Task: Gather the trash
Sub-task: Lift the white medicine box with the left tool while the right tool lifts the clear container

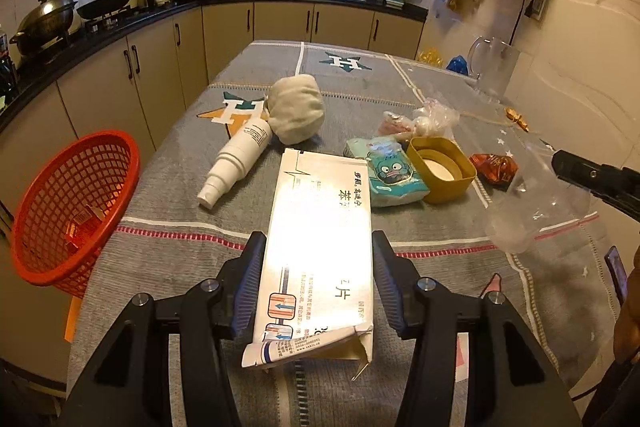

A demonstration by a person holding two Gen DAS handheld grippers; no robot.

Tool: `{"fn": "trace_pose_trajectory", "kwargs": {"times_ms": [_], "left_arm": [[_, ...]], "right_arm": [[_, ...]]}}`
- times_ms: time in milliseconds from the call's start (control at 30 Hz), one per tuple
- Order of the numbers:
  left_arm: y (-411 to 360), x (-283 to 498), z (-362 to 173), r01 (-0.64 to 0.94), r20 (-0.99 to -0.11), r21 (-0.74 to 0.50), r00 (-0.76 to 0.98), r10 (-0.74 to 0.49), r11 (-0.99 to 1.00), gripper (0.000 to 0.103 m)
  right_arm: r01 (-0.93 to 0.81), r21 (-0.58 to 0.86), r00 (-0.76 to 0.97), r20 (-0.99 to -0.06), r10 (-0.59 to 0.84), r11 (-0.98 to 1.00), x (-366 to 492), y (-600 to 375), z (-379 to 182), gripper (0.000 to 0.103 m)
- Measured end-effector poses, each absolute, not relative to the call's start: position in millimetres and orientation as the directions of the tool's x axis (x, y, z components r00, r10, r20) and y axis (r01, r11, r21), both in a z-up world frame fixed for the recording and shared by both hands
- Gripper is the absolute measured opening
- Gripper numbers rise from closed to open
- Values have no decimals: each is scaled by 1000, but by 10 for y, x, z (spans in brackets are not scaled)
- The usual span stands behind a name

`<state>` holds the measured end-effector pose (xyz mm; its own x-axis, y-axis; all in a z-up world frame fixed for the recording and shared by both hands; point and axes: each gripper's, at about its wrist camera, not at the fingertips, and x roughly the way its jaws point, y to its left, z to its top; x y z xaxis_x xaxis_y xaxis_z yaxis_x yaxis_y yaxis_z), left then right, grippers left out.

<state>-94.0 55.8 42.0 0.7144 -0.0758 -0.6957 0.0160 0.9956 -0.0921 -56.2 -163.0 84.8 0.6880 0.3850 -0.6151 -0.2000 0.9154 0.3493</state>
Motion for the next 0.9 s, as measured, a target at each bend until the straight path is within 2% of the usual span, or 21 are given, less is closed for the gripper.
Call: {"fn": "trace_pose_trajectory", "kwargs": {"times_ms": [900], "left_arm": [[635,-1110,516,-1,-678,-74,734,-49,997,52]], "right_arm": [[-262,319,664,-626,410,911,-655,-1314,878,18]]}}
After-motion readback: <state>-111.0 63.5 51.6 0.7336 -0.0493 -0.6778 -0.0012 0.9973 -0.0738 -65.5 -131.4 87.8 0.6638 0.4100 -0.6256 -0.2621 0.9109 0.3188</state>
